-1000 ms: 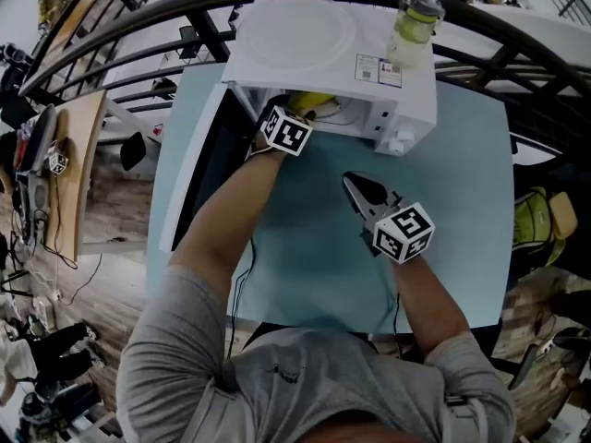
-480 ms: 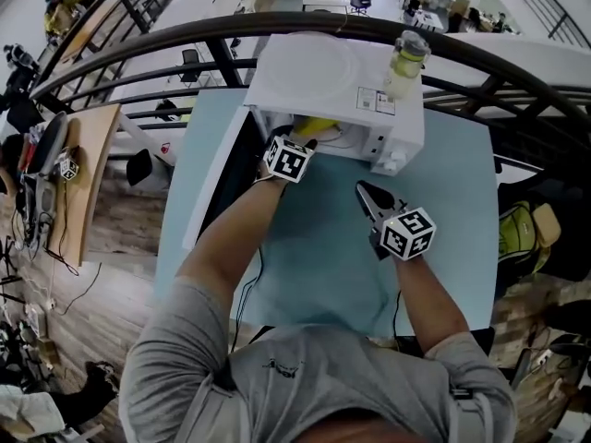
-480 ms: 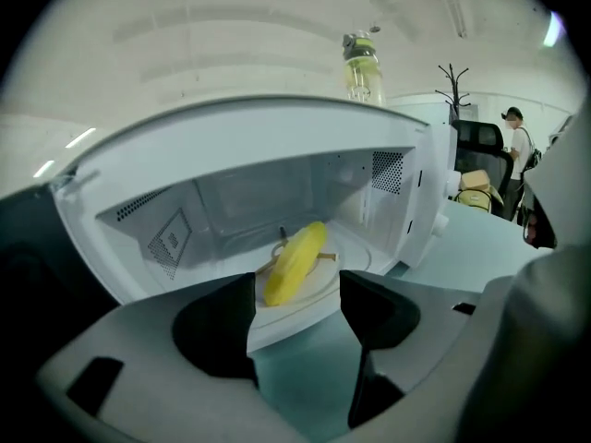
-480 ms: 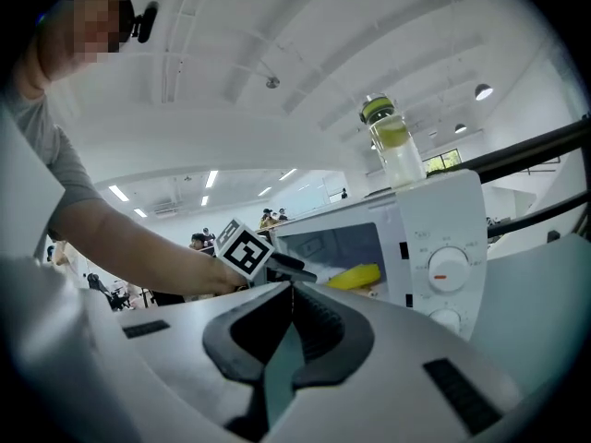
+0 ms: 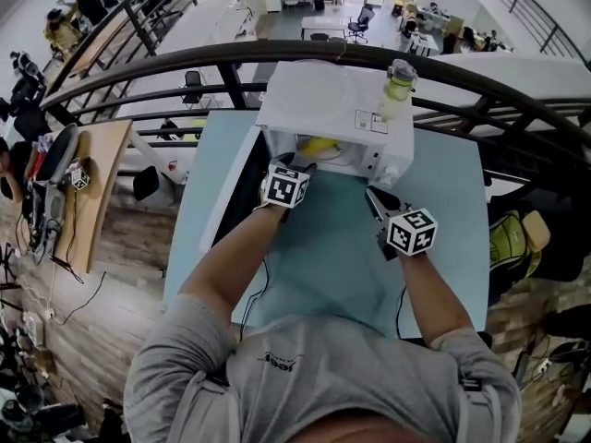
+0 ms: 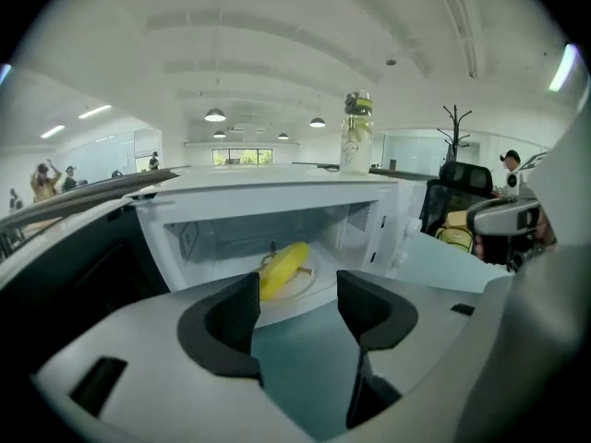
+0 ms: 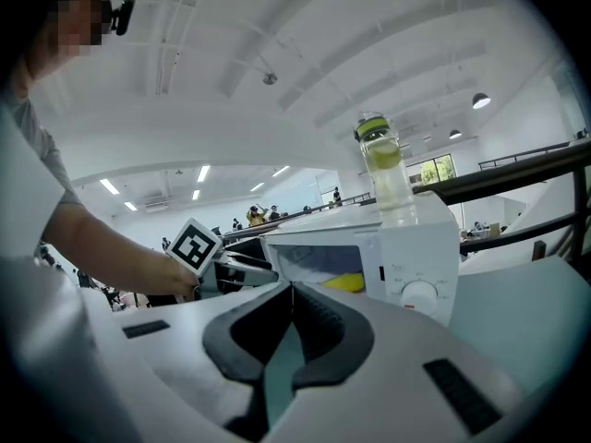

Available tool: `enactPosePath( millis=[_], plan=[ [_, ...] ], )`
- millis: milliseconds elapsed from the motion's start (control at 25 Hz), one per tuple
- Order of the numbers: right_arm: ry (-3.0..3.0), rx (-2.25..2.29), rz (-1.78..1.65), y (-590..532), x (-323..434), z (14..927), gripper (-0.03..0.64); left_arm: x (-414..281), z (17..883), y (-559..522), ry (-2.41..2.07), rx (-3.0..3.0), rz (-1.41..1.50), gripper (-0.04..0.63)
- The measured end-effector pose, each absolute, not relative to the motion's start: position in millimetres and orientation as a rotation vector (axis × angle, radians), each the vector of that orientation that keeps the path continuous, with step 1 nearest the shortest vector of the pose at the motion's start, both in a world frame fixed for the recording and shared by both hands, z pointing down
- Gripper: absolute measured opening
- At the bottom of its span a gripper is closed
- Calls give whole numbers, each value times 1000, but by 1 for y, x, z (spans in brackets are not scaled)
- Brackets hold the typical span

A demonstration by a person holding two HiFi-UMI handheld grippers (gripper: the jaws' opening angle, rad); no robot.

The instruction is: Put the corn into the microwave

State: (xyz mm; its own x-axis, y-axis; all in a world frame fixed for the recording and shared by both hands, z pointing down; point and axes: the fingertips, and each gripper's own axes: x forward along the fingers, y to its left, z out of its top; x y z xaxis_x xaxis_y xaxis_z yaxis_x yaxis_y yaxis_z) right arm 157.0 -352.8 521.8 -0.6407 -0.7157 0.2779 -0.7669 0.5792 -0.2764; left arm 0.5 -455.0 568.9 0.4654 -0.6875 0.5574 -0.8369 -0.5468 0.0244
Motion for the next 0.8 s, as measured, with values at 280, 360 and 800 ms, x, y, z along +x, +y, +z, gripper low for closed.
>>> enactPosePath(
  millis=[280,360,800],
  plan=[
    [-2661,1272,569,-347,173,507,18,2,545,-405,-1179,2402,505,227],
    [-2656,1276,575,-343,178,504,18,1,535,-391,-1146,2414,457,208],
    [-2602,1412,553,-315,187,475,18,-21,462,-316,-934,2578,208,92]
  ],
)
